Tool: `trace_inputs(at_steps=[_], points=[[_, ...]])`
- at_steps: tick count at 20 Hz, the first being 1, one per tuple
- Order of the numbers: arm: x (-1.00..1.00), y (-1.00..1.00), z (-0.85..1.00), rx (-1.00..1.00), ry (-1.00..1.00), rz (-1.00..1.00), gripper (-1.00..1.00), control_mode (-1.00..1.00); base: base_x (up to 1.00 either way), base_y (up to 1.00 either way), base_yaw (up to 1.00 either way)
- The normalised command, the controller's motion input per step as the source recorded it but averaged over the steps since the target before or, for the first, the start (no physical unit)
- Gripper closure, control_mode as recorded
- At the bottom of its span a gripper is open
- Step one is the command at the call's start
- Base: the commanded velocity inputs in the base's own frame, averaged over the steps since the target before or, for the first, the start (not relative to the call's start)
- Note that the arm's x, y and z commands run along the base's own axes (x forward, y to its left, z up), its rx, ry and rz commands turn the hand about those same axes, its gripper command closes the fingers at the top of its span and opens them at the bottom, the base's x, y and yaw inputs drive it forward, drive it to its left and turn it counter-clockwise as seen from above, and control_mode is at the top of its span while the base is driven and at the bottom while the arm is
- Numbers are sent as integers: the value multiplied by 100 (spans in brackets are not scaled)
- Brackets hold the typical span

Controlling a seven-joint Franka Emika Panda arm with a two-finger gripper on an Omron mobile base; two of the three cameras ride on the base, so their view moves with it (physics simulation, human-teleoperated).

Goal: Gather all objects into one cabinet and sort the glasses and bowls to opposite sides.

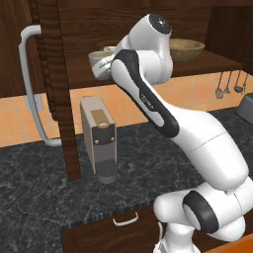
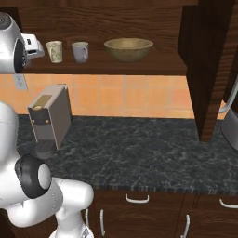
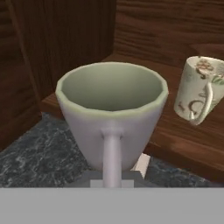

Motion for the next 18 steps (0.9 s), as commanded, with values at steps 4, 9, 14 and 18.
trace_inputs(at_steps=[4, 9, 14, 18], points=[[68, 37, -1, -6, 0, 0, 100, -100, 0, 0, 0], [66, 25, -4, -3, 0, 0, 100, -100, 0, 0, 0], [60, 18, -3, 0, 0, 0, 100, -100, 0, 0, 0], [63, 24, -11, 0, 0, -2, 100, -100, 0, 0, 0]])
